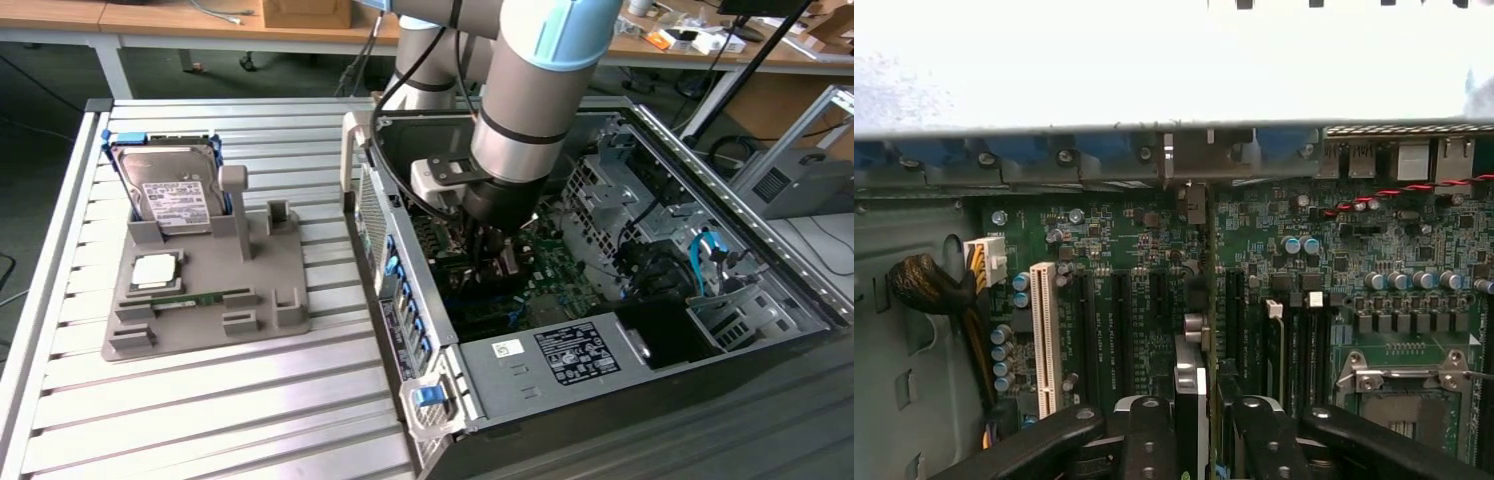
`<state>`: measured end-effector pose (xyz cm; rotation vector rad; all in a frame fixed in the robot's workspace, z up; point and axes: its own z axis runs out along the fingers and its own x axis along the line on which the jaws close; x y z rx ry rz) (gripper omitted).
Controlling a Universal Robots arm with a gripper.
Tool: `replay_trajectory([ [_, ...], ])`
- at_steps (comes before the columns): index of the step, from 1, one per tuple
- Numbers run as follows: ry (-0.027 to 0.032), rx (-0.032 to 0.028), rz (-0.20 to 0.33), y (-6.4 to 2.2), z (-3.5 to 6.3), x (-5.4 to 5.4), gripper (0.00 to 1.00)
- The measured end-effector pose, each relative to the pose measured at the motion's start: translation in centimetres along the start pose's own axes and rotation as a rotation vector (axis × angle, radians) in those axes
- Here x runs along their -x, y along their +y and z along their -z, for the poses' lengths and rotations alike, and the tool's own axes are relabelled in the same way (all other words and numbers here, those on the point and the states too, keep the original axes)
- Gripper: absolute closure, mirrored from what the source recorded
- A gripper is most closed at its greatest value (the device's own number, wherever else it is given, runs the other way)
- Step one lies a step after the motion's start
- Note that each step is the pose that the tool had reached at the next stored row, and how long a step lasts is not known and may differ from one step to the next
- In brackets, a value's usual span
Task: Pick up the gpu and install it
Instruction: 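Insert the gpu into the slot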
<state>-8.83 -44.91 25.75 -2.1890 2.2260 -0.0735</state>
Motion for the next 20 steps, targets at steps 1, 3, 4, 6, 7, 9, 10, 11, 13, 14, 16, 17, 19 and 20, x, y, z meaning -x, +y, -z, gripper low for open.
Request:
replay_trajectory([
  [1,0.0003,0.0001,0.0,0.0,-0.04,0.0,0.73],
  [3,0.0008,0.0003,0.0,0.01,-0.07,-0.01,0.73],
  [4,0.0007,0.0003,0.0,0.01,-0.08,-0.01,0.73],
  [6,0.0003,0.0,0.0,0.01,-0.11,0.0,0.73],
  [7,0.0003,0.0,0.0,0.01,-0.1,0.0,0.73],
  [9,0.0002,0.0,0.0,0.01,-0.1,0.0,0.73],
  [10,0.0002,0.0,0.0,0.01,-0.1,0.0,0.73],
  [11,-0.0008,-0.0004,0.0,0.0,-0.14,0.01,0.72],
  [13,-0.0002,-0.0002,0.0,0.01,-0.13,0.01,0.66],
  [14,0.0001,0.0,0.0,0.01,-0.11,0.0,0.66],
  [16,0.0001,0.0,0.0,0.01,-0.11,0.0,0.6],
  [17,0.0001,0.0,0.0,0.01,-0.11,0.0,0.6],
  [19,0.0003,0.0,0.0,-0.01,0.23,-0.01,0.6],
  [20,0.0003,0.0,0.0,-0.03,0.77,-0.02,0.6],
])
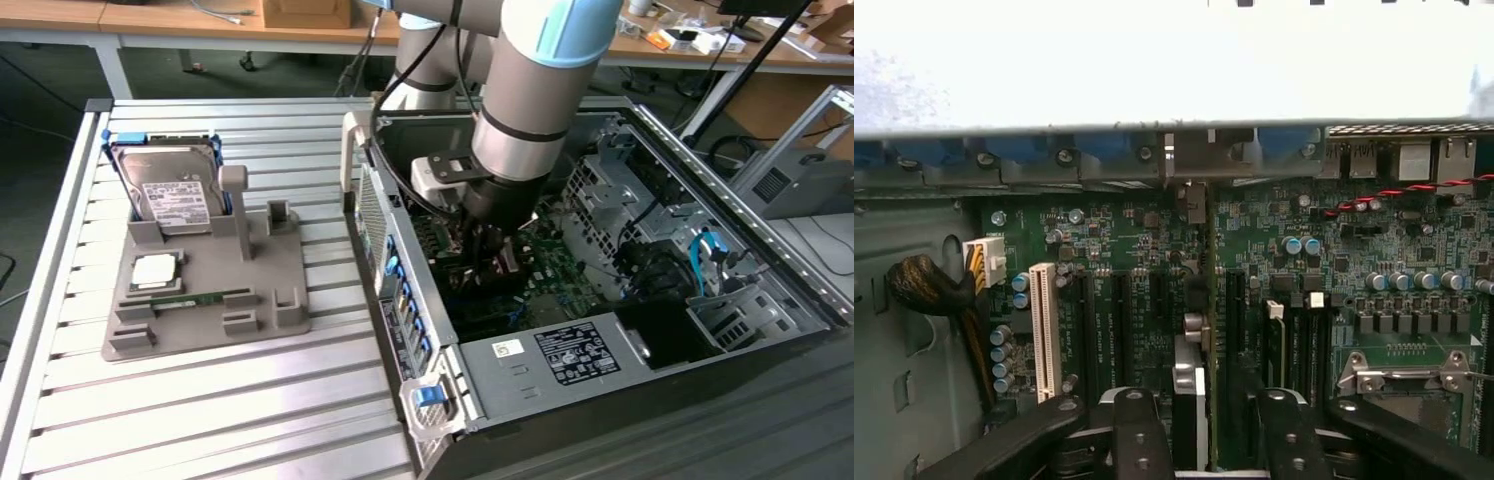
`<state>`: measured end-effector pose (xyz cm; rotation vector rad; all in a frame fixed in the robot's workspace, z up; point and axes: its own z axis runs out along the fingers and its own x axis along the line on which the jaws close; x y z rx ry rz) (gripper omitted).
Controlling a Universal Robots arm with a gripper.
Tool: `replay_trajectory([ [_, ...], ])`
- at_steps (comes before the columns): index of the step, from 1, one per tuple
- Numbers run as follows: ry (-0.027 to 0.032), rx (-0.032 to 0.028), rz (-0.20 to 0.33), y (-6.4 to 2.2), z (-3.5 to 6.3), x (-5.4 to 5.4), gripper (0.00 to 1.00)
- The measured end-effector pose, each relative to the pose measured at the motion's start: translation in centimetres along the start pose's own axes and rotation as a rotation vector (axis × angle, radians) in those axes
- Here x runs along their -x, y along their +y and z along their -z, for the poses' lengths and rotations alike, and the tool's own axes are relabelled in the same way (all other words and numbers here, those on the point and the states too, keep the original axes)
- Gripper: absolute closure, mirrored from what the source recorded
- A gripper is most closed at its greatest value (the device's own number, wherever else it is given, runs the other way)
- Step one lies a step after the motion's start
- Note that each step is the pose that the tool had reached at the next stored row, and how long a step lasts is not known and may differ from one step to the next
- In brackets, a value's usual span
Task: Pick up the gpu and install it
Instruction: 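Insert the gpu into the slot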
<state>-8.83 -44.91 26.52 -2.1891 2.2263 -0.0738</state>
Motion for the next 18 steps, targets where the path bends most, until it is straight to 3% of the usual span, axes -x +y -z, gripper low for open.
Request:
replay_trajectory([
  [4,0.0008,0.0,0.0,-0.08,1.92,0.4,0.6],
  [6,0.007,-0.0002,0.0,-0.13,3.12,0.9,0.61],
  [10,0.0101,0.0,0.001,-0.22,3.38,1.3,0.86],
  [13,0.0103,0.0028,0.003,-0.78,3.36,1.5,0.89],
  [18,0.0104,0.0222,0.006,-3.13,3.15,1.6,0.89],
])
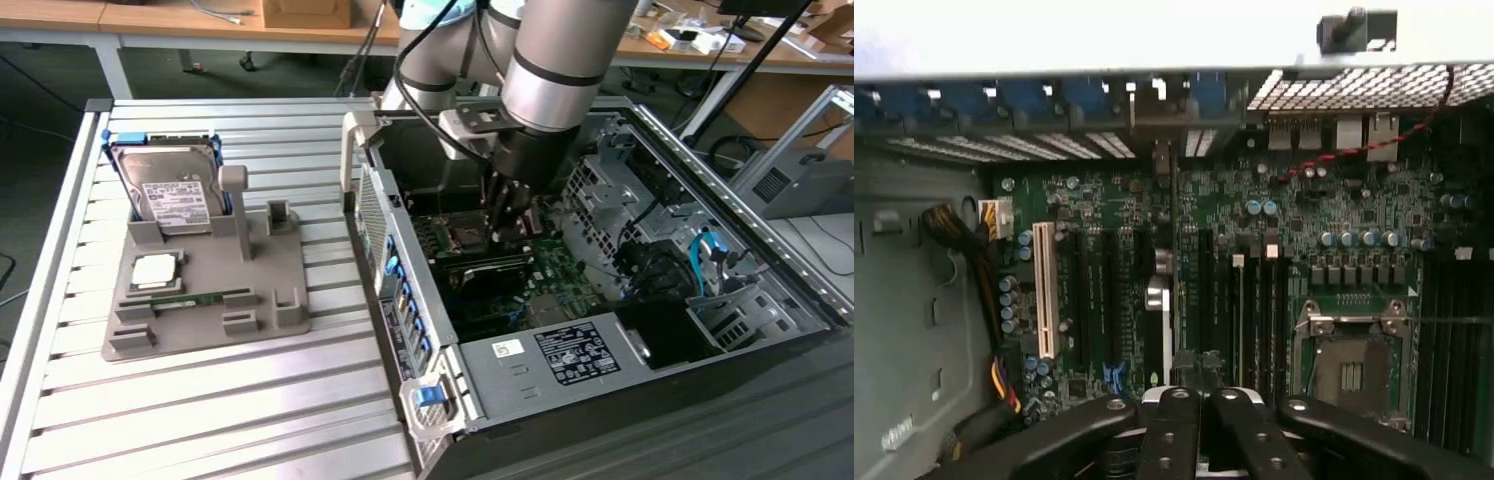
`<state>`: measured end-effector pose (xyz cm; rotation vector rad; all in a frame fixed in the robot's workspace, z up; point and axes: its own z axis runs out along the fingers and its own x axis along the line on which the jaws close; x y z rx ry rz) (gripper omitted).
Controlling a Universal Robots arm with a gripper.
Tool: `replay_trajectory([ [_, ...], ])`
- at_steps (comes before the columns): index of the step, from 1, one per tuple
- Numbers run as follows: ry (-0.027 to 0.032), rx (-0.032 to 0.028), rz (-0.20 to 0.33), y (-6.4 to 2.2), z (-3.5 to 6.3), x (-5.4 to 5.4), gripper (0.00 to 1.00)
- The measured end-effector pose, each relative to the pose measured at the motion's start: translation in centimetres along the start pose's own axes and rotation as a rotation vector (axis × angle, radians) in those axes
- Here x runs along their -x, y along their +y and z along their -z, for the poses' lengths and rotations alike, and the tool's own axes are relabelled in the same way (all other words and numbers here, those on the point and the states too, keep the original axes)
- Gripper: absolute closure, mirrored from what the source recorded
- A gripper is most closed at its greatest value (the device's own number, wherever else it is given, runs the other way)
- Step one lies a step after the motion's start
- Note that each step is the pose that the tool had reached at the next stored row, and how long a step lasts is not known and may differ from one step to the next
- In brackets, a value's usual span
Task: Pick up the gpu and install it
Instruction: 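Insert the gpu into the slot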
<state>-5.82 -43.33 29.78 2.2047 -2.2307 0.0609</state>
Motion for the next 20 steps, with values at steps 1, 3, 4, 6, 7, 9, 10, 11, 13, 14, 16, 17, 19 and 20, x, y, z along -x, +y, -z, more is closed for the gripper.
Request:
replay_trajectory([
  [1,0.0001,0.004,0.0,-0.43,-0.03,0.0,0.89],
  [3,0.0001,0.0126,0.0,-1.37,-0.1,0.0,0.89],
  [4,0.0001,0.0172,0.0,-1.83,-0.15,0.0,0.89],
  [6,0.0001,0.0262,0.001,-2.73,-0.24,0.0,0.89],
  [7,0.0002,0.0308,0.001,-3.23,-0.27,0.0,0.89],
  [9,0.0004,0.0385,0.001,-4.14,-0.33,0.1,0.89],
  [10,0.0005,0.0422,0.001,-4.59,-0.36,0.1,0.89],
  [11,0.0007,0.0464,0.002,-5.1,-0.39,0.1,0.89],
  [13,0.0008,0.0539,0.002,-6.09,-0.46,0.1,0.89],
  [14,0.0007,0.0547,0.002,-6.28,-0.47,0.1,0.89],
  [16,0.0006,0.0548,0.002,-6.35,-0.48,0.1,0.89],
  [17,0.0006,0.0549,0.002,-6.35,-0.48,0.1,0.89],
  [19,0.0006,0.0549,0.002,-6.35,-0.48,0.1,0.89],
  [20,0.0006,0.0549,0.002,-6.35,-0.48,0.1,0.89],
])
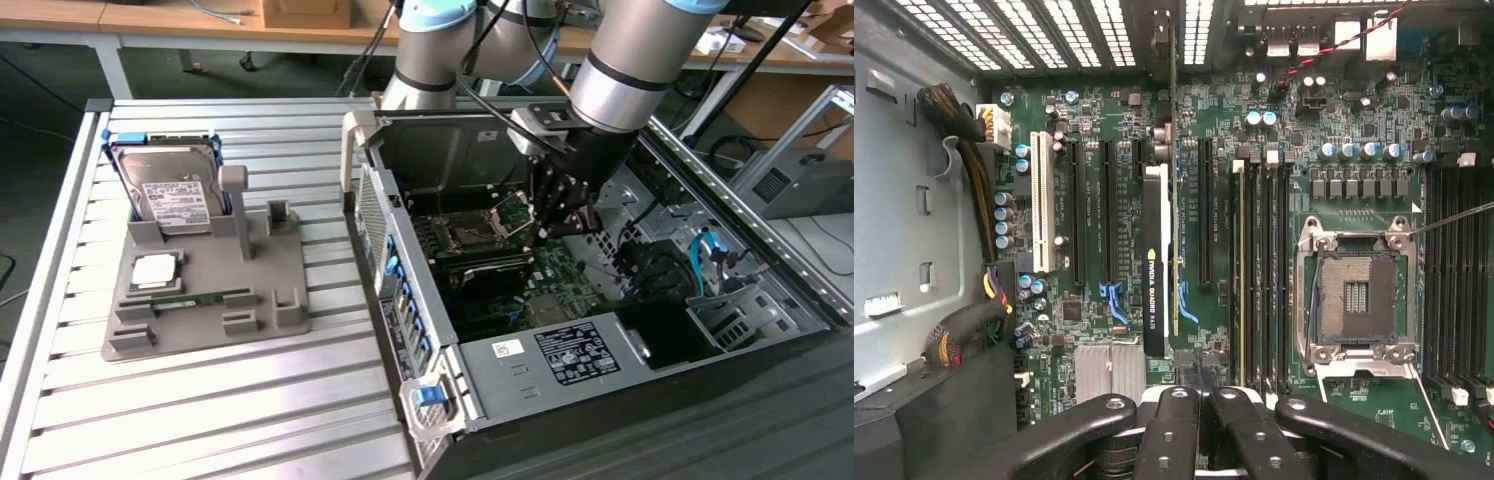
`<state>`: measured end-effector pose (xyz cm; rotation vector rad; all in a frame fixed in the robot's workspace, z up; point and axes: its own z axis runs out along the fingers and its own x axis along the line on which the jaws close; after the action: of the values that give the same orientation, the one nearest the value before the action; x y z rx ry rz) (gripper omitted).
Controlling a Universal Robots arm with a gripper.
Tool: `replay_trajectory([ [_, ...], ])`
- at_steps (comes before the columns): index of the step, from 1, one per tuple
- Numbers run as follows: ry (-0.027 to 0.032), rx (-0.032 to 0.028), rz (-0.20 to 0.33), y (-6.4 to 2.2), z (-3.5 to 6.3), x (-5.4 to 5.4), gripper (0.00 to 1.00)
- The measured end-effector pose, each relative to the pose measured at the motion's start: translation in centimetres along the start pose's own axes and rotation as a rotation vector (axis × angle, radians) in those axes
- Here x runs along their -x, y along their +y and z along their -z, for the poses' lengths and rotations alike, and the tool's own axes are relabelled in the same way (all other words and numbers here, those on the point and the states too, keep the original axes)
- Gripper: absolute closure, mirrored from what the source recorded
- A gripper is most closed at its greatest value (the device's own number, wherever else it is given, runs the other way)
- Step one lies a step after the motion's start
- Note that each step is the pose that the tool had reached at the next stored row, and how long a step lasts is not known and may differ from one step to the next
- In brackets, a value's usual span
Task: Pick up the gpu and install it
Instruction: 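Insert the gpu into the slot, then press down on the gpu until it lock into place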
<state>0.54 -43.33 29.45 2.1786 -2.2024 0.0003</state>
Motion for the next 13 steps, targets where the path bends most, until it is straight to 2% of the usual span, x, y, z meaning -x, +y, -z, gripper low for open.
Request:
replay_trajectory([
  [6,-0.0001,0.0,0.0,0.0,0.0,0.0,0.89],
  [12,-0.0003,-0.0033,0.0,2.39,-0.12,0.0,0.89],
  [13,-0.0003,-0.0041,0.0,3.03,-0.16,0.0,0.89],
])
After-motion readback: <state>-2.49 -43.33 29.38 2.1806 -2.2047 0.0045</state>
